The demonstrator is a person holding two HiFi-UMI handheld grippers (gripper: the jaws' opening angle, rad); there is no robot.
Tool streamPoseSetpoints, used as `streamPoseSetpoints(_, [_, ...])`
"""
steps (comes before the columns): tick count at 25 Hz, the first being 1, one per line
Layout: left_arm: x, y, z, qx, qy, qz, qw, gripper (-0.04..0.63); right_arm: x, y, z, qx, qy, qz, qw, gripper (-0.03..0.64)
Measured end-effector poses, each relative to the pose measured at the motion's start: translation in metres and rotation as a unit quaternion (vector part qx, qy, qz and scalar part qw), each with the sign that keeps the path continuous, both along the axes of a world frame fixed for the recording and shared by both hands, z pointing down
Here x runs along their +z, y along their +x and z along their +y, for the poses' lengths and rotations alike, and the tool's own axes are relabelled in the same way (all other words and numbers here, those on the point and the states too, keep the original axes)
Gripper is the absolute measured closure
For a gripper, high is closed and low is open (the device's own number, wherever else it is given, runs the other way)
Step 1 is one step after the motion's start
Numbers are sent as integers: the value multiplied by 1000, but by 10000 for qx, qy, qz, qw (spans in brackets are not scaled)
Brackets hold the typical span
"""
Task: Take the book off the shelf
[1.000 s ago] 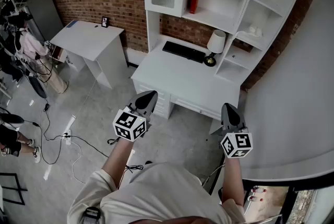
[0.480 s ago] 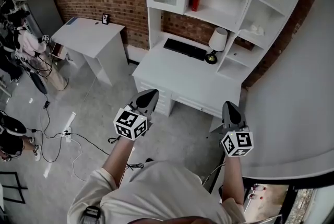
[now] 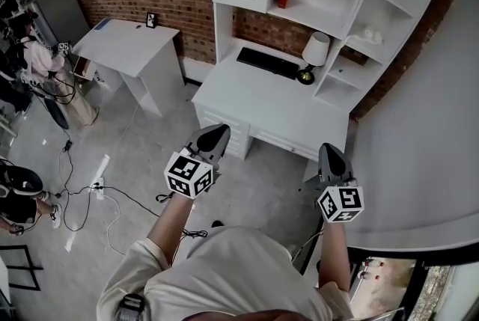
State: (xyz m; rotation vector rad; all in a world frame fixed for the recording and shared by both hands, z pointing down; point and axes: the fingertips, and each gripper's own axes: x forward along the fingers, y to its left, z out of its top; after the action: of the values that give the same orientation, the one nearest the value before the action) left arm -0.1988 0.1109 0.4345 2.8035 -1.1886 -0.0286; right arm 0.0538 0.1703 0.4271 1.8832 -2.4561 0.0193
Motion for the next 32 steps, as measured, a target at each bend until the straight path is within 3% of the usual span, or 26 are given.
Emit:
streamPoseSetpoints(16, [10, -31, -12, 90, -43, -62, 9999, 497, 12, -37, -6, 111, -176, -25, 9998, 614])
streamPoseSetpoints(26, [19, -51, -19, 191, -73, -67, 9998, 436, 19, -60, -4, 301, -226, 223, 9990, 615])
streamPoseSetpoints(32, [25, -63, -25, 211, -163, -80, 9996, 433, 18, -69, -7, 361, -221, 379, 9984, 615])
